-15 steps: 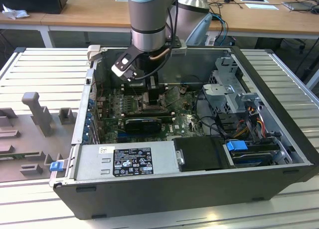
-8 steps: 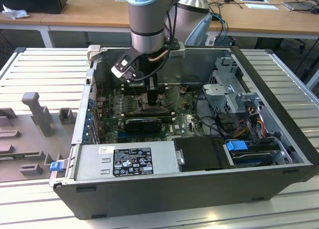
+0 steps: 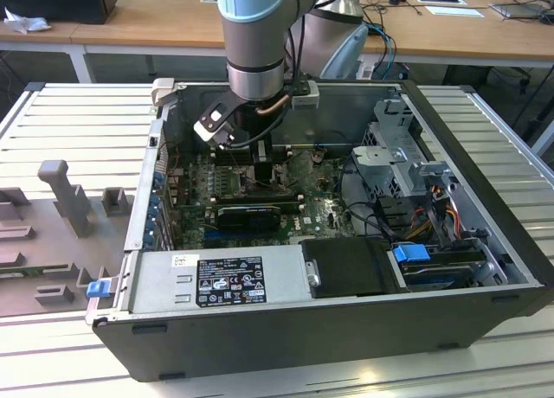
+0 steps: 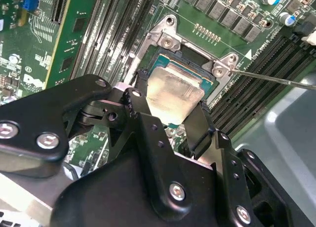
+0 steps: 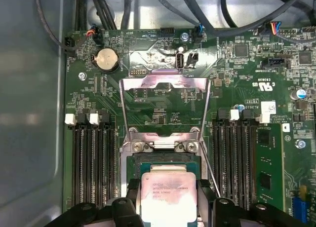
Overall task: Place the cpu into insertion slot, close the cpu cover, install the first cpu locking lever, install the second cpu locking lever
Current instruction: 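Place the cpu into insertion slot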
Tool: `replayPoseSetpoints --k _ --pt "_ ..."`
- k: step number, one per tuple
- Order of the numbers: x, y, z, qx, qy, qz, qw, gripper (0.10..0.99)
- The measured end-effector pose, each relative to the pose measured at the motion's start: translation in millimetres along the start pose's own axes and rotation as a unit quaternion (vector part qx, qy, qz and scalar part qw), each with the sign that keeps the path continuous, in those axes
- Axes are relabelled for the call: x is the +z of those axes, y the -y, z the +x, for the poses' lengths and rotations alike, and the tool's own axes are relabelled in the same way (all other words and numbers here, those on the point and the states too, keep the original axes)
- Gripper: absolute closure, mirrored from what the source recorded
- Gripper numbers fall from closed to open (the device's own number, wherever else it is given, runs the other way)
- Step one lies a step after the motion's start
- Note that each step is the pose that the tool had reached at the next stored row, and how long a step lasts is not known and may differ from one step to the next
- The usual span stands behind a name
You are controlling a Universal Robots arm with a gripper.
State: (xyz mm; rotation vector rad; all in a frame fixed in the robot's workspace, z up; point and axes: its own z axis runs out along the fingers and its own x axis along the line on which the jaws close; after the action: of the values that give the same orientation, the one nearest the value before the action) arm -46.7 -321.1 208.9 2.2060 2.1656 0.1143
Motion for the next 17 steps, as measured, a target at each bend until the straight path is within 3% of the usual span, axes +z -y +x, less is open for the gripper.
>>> replayPoseSetpoints --k 7,12,13,14,17 --pt "8.1 -0.6 0.4 0.000 0.0021 0.0000 1.0000 0.545" --pt "8.4 -0.5 0.4 0.000 0.0021 0.0000 1.0000 0.545" --pt "8.5 -0.5 0.4 0.000 0.0021 0.0000 1.0000 0.537" --pt "8.6 -0.5 0.8 0.000 0.0020 -0.0001 1.0000 0.471" --pt "8.8 -0.7 2.9 0.000 0.0020 0.0000 1.0000 0.471"
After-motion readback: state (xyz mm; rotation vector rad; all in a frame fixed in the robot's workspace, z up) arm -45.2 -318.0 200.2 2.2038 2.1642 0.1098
